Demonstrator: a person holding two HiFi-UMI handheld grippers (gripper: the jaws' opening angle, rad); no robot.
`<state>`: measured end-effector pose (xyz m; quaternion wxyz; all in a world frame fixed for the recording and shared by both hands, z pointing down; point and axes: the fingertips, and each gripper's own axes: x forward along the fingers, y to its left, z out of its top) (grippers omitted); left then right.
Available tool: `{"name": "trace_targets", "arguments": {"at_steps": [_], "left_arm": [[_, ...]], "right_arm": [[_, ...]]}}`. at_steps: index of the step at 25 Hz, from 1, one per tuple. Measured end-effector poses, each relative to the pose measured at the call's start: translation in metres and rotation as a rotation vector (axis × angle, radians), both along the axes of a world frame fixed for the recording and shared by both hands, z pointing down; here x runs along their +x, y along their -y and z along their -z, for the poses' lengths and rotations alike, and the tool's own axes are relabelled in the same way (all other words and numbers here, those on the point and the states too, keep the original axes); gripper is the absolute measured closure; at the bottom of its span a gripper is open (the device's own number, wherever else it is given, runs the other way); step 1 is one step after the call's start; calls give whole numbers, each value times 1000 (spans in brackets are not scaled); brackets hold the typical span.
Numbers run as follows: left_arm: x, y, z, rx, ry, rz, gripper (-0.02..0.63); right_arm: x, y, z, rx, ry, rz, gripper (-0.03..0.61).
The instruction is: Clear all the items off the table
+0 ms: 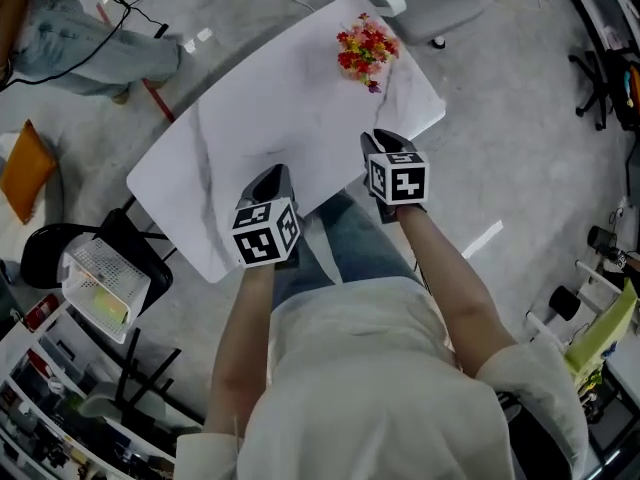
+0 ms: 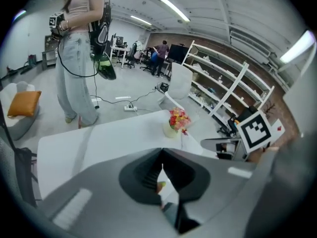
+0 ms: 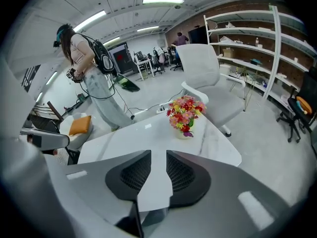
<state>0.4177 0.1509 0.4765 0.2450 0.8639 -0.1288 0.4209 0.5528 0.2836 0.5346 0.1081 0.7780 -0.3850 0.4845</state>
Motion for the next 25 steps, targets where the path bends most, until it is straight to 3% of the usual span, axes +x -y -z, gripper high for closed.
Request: {"name": "trace_targets", "arguments": {"at_steps": [12, 25], "left_arm": [[34, -19, -52, -18, 62, -1, 605], [72, -30, -105, -55, 78, 1, 606]], "right_arm": [[55, -1, -61, -13, -9, 7, 399], [109, 18, -132, 12, -99, 18, 262]]}}
